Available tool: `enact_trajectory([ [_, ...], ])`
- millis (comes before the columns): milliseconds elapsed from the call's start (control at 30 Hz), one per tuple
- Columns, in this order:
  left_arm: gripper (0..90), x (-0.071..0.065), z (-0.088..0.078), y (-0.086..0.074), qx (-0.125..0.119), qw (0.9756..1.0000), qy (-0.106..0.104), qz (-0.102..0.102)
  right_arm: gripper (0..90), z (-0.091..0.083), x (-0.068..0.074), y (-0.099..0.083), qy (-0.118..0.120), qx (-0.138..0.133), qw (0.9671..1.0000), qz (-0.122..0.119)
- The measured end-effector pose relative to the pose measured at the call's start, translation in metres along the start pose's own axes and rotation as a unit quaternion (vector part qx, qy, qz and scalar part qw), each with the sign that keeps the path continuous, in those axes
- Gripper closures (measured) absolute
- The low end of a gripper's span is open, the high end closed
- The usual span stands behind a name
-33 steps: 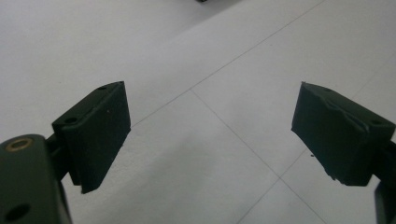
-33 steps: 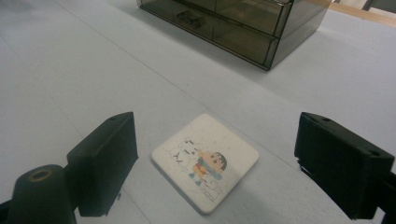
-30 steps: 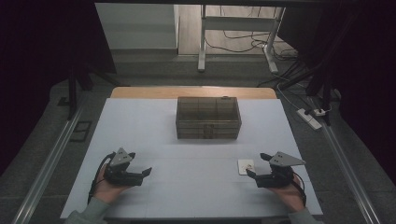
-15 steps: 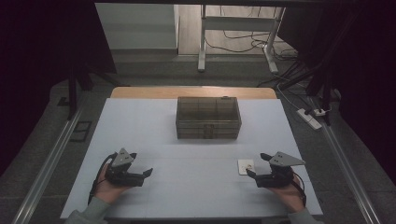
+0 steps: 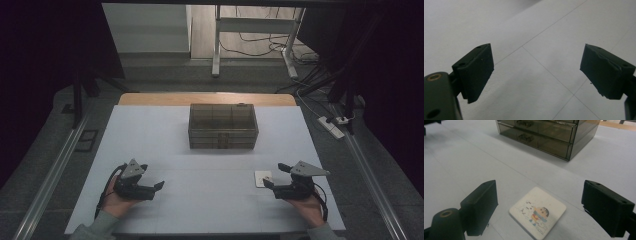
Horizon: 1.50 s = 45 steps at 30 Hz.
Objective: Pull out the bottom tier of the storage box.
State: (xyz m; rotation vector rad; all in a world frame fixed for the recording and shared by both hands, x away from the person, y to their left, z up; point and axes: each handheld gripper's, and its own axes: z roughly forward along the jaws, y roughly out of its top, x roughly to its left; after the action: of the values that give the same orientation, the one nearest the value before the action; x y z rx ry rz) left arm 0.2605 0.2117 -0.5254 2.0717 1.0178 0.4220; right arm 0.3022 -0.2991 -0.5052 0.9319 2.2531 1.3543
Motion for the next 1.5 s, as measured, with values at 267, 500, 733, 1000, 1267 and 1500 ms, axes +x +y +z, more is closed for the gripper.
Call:
enact_trajectory([
  [267,11.9,-0.004,-0.001,0.001,-0.003,1.0,0.002,0.0,13.4,-0.001,0.004,0.001,-0.007,-0.001,0.9998,-0.017],
  [500,12.0,-0.007,0.003,0.001,0.002,1.0,-0.002,0.003,13.6,-0.001,0.007,0.003,-0.002,-0.003,0.9997,-0.022],
  [733,12.2,-0.009,0.003,0.002,-0.004,0.9999,-0.005,0.009,13.7,0.001,0.012,0.006,0.006,-0.01,0.9998,-0.017],
  [1000,12.2,-0.011,0.004,0.003,-0.002,0.9999,-0.006,0.01,13.9,0.006,0.021,0.01,0.013,-0.016,0.9995,-0.024],
  [1267,12.3,-0.011,0.006,0.003,0.001,0.9999,-0.003,0.011,13.9,0.013,0.027,0.011,0.017,-0.011,0.9994,-0.029],
  [1500,12.3,-0.011,0.006,0.003,0.002,0.9999,-0.003,0.012,14.3,0.021,0.033,0.012,0.014,-0.006,0.9991,-0.041],
])
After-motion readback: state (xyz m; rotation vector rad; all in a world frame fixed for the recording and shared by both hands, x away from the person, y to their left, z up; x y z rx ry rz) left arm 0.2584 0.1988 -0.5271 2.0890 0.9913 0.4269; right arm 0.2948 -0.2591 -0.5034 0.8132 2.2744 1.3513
